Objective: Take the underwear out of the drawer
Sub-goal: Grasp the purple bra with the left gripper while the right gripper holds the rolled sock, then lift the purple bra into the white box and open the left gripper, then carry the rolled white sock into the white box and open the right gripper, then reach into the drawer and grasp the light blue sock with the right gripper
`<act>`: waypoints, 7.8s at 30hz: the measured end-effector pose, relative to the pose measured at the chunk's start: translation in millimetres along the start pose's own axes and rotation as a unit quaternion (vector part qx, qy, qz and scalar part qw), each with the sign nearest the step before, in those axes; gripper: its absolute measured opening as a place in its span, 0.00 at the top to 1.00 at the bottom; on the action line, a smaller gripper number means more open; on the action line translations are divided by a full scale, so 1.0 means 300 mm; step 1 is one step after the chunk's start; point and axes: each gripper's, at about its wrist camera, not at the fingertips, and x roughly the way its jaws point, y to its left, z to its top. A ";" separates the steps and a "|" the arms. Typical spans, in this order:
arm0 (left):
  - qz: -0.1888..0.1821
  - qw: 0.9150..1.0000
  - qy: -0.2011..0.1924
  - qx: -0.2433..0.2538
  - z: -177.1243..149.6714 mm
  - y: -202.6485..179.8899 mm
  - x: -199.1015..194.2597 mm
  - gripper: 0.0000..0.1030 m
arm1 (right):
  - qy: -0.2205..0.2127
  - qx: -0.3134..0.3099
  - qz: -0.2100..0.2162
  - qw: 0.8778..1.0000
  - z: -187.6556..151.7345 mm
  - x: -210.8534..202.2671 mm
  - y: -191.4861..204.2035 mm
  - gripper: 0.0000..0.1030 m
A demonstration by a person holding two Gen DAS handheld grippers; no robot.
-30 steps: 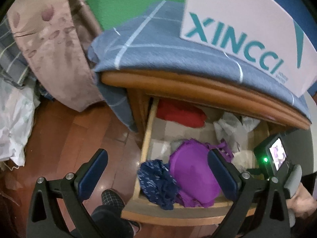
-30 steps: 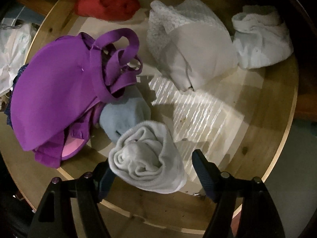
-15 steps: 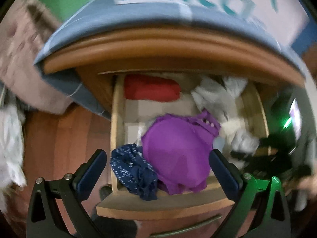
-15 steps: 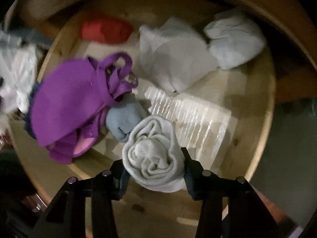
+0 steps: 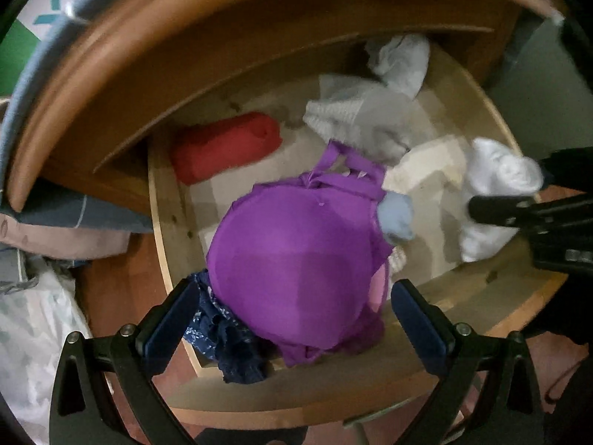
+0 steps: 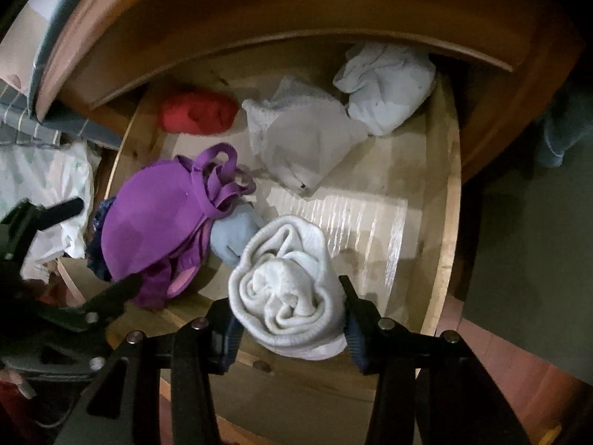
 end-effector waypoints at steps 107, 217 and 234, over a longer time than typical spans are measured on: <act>0.121 0.955 -0.152 -0.224 0.661 0.544 -0.634 0.70 | -0.058 0.023 0.068 0.996 -0.004 -0.112 0.008 0.55; 0.058 0.915 -0.172 -0.361 -0.181 0.609 -0.357 0.10 | -0.158 -0.024 -0.199 0.967 0.742 -0.570 0.239 0.51; 0.066 0.910 -0.165 -0.376 -0.190 0.630 -0.340 0.10 | -0.273 -0.109 -0.116 0.949 0.407 -0.849 0.400 0.38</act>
